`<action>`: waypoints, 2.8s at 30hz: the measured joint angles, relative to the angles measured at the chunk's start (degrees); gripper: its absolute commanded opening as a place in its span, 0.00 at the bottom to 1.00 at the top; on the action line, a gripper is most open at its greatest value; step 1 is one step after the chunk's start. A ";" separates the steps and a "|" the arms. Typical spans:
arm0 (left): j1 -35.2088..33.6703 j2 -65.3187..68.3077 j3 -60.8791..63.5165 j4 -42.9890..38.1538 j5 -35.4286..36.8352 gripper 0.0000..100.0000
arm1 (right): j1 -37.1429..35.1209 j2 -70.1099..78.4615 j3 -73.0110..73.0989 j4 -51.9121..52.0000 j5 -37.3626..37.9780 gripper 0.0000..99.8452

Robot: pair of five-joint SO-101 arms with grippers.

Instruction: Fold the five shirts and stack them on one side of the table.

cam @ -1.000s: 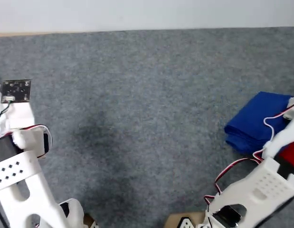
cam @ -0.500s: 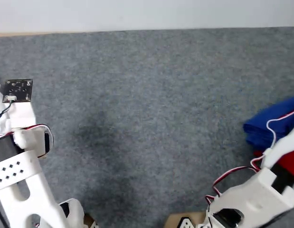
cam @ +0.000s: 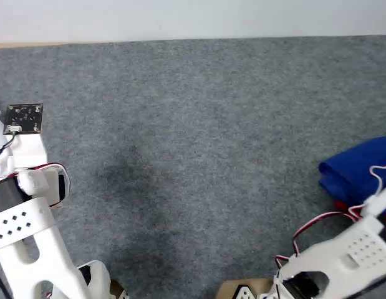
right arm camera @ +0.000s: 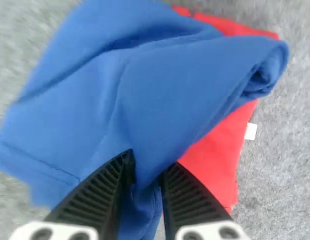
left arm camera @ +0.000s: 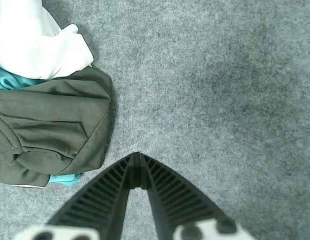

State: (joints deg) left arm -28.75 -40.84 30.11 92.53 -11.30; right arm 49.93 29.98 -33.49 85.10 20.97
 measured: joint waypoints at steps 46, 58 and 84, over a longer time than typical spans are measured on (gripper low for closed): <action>0.00 0.00 0.00 -0.09 0.00 0.00 | 4.92 1.23 0.00 10.20 -4.66 0.29; 0.00 0.00 2.81 -1.85 0.00 0.00 | 3.87 9.67 -0.53 8.35 -9.58 0.29; 0.00 0.00 3.69 -3.16 -1.93 0.00 | 3.96 6.95 -0.53 7.56 -3.43 0.03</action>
State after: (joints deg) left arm -28.75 -40.84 33.80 89.36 -13.23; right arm 53.89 36.92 -34.02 92.66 17.54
